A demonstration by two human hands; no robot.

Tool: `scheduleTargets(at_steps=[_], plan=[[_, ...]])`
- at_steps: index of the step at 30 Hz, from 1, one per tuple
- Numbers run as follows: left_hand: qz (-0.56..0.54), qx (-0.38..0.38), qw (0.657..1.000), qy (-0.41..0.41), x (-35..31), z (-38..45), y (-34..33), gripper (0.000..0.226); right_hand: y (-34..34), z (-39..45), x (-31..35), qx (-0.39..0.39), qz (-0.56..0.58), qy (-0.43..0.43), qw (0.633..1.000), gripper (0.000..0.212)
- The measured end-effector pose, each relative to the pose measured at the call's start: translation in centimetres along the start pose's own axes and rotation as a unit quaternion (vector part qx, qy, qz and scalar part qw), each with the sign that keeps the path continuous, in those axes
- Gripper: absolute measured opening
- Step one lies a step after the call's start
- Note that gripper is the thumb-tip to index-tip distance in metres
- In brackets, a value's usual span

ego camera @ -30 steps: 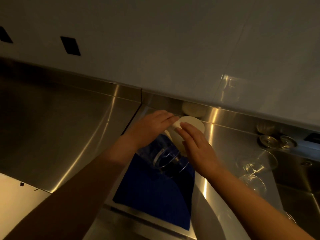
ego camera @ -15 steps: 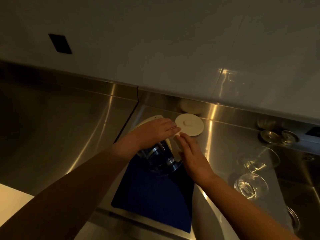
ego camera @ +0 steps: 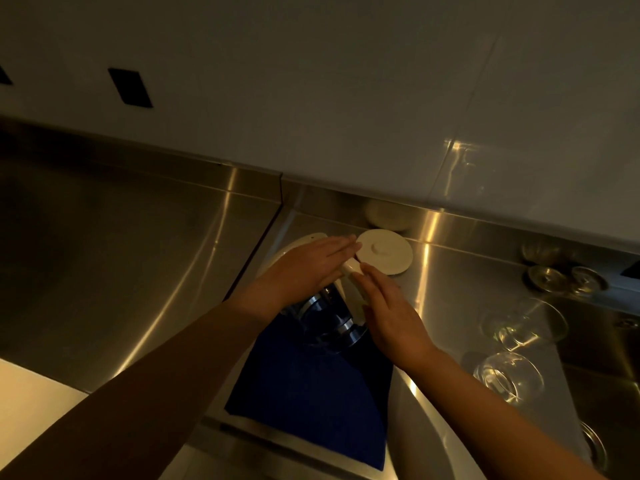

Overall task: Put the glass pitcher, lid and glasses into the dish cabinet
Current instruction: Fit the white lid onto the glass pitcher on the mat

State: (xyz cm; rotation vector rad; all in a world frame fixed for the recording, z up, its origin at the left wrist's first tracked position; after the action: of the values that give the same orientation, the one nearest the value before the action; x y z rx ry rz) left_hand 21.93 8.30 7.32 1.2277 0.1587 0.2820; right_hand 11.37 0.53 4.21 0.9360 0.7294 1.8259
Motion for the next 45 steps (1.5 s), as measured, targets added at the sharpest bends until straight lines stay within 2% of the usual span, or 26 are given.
scheduleTargets(at_steps=[5, 8, 10, 14, 20, 24, 28, 31, 33, 37, 45], plan=[[-0.09, 0.022, 0.984, 0.154, 1.1, -1.8, -0.8, 0.075, 0.1, -0.5, 0.1, 0.019, -0.007, -0.009, 1.0, 0.08], [-0.1, 0.024, 0.979, 0.176, 1.1, -2.9, -1.0, 0.076, 0.1, -0.6, 0.3, 0.028, 0.005, -0.033, 0.999, 0.082], [-0.109, 0.032, 0.978, 0.178, 0.8, -3.2, -1.1, 0.077, 0.1, -0.3, 0.6, 0.029, 0.024, -0.038, 0.999, 0.079], [-0.124, 0.06, 0.978, 0.154, -0.7, -3.3, -1.8, 0.08, -0.1, 0.7, 1.4, 0.033, 0.028, -0.015, 0.999, 0.055], [-0.117, 0.096, 0.975, 0.162, -1.8, -3.7, -2.6, 0.084, -0.8, 0.4, 0.8, 0.076, 0.036, -0.023, 0.996, 0.061], [-0.059, 0.136, 0.978, 0.145, -2.4, -4.1, -3.4, 0.085, -0.3, -1.0, 0.6, 0.08, 0.022, -0.046, 0.995, 0.079], [-0.045, 0.156, 0.979, 0.125, -3.0, -4.3, -4.6, 0.088, -0.4, -2.7, 0.2, 0.094, 0.02, -0.054, 0.994, 0.062], [-0.014, 0.162, 0.983, 0.081, -4.5, -4.2, -5.1, 0.09, -0.7, -3.6, -0.3, 0.11, 0.022, -0.059, 0.992, 0.056], [0.001, 0.165, 0.985, 0.056, -5.5, -4.3, -5.3, 0.089, -0.8, -4.2, -0.5, 0.114, 0.021, -0.056, 0.992, 0.056], [0.008, 0.158, 0.986, 0.058, -5.7, -4.3, -5.2, 0.089, -0.7, -4.5, -0.5, 0.118, 0.027, -0.067, 0.99, 0.067], [0.028, 0.175, 0.981, 0.078, -3.8, -5.6, -5.5, 0.098, -0.9, -4.5, -0.7, 0.145, 0.048, -0.088, 0.984, 0.061]])
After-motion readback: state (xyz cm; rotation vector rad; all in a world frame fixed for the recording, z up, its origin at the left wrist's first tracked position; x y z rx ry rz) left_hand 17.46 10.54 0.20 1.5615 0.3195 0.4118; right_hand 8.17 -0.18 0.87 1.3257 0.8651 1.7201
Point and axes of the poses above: each hand's wrist, its own z-axis towards the middle knuckle, its own y-axis out of the back of the hand, x = y × z, the point moved 7 cm from there along z, towards the middle knuckle, and after that the axes turned 9 degrees about z, right-handed, at the moved point
